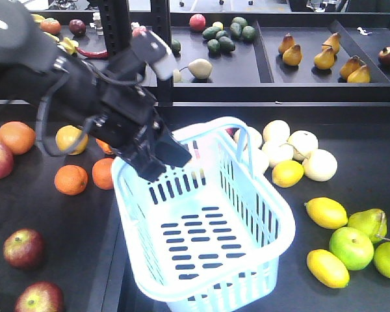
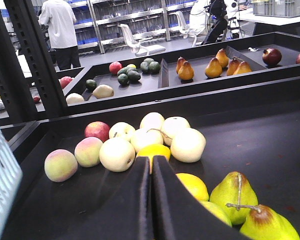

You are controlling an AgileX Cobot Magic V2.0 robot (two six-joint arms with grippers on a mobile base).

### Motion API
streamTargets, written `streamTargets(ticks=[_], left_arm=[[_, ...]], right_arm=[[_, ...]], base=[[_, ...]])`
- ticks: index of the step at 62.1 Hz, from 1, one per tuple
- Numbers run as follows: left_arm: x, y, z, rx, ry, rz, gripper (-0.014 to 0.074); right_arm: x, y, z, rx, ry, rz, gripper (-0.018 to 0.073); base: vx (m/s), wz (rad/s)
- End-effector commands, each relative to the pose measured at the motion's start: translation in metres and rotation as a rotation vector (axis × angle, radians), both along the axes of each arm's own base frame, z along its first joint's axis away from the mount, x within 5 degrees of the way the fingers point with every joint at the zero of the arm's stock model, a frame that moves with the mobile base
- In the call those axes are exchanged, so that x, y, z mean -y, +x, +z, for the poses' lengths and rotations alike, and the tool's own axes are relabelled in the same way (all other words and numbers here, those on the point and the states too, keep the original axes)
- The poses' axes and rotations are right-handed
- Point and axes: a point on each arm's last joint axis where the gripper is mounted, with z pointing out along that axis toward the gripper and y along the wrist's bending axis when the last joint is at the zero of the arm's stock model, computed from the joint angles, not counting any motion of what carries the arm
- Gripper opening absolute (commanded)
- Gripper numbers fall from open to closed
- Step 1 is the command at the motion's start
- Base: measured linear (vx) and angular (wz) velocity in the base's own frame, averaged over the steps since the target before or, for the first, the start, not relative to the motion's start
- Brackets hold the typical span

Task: Pick three apples into basket with both arms
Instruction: 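Lift the basket by its handle with the left gripper toward the robot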

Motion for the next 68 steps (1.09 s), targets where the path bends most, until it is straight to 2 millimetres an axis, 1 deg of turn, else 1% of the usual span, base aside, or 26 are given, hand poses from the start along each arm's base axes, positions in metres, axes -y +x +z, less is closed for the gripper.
streamTargets(ticks=[1, 13, 26, 33, 38, 42, 47, 54, 61, 68], left_arm=[[-0.008, -0.027, 0.046, 0.063, -0.126, 0.043, -0.0007], [-0.03, -0.062, 0.074, 0.104, -0.115, 0.1, -0.0007], [-0.057, -0.098, 0.104, 0.209, -0.134, 0.208, -0.0007], [-0.065, -0.112, 0.113, 0.231, -0.161, 0.233, -0.0007], [-0.068, -0.12, 0.116, 0.233, -0.179, 0.246, -0.0007], [-0.072, -0.126, 0.113, 0.237, -0.19, 0.258, -0.0007], [-0.075, -0.13, 0.104, 0.241, -0.202, 0.278, -0.0007], [-0.079, -0.135, 0.08, 0.229, -0.207, 0.315, -0.0007], [-0.086, -0.142, 0.062, 0.259, -0.23, 0.362, -0.0007], [-0.093, -0.149, 0.056, 0.321, -0.279, 0.409, -0.0007]], right_arm=[[0.0, 0.0, 0.003, 0.073, -0.016, -0.004, -0.0005], [0.0, 0.0, 0.003, 0.073, -0.016, -0.004, -0.0005], [0.0, 0.0, 0.003, 0.073, -0.016, -0.004, -0.0005], [0.0, 0.0, 0.003, 0.073, -0.016, -0.004, -0.0005], [0.0, 0.0, 0.003, 0.073, -0.016, -0.004, -0.0005], [0.0, 0.0, 0.003, 0.073, -0.016, -0.004, -0.0005], [0.0, 0.0, 0.003, 0.073, -0.016, -0.004, -0.0005], [0.0, 0.0, 0.003, 0.073, -0.016, -0.004, -0.0005], [0.0, 0.0, 0.003, 0.073, -0.016, -0.004, -0.0005], [0.0, 0.0, 0.003, 0.073, -0.016, -0.004, -0.0005]], base=[[0.0, 0.0], [0.0, 0.0], [0.0, 0.0], [0.0, 0.0], [0.0, 0.0], [0.0, 0.0], [0.0, 0.0], [0.0, 0.0], [0.0, 0.0], [0.0, 0.0]])
